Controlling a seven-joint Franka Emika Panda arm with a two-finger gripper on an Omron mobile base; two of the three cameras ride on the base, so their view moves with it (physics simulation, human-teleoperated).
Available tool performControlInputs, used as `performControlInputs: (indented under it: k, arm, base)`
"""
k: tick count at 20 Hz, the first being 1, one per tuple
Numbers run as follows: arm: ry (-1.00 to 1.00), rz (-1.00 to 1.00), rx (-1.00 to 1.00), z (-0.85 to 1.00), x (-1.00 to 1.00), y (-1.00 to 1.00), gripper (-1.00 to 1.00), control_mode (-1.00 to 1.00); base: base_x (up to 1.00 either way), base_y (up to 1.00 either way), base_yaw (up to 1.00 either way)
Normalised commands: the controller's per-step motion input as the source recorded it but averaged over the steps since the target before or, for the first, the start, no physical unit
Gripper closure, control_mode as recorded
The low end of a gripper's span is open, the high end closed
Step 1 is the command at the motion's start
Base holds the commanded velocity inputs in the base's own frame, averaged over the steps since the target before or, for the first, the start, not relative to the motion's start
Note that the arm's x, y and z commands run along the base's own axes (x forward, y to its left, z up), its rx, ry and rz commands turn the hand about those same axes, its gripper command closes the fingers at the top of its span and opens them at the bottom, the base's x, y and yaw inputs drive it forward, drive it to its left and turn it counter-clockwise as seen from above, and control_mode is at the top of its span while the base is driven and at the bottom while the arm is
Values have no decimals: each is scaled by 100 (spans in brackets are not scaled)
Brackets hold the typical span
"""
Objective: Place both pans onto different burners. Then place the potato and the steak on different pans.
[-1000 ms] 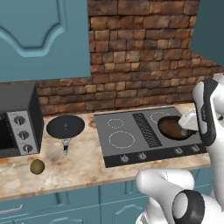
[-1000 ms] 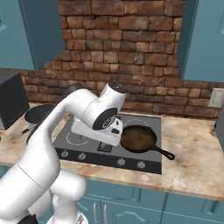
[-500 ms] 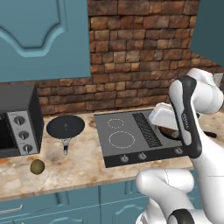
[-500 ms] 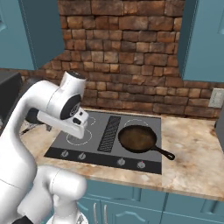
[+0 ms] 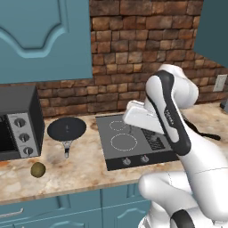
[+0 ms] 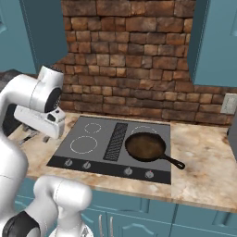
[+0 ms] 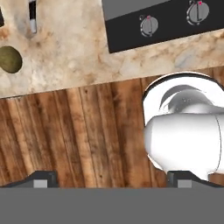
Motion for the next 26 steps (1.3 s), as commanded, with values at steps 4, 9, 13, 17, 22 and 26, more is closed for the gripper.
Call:
performControlInputs:
  k: [4,9,13,17,22,26]
  arm:
    - [14,-2,0,1,1,68,-100,-100]
    - [13,0,0,0,3,70,-100,-100]
    - [8,0,-6,-1,18,49,-100,-100]
    - [0,0,-17,-9,31,39,-100,-100]
    - [-1,0,-18,-20,21,31,-100,-100]
    - [-10,0,-15,-27,14,24,-100,-100]
  base:
    - [0,0,0]
    - [0,0,0]
    - [0,0,0]
    - [0,0,0]
    - [0,0,0]
    - [0,0,0]
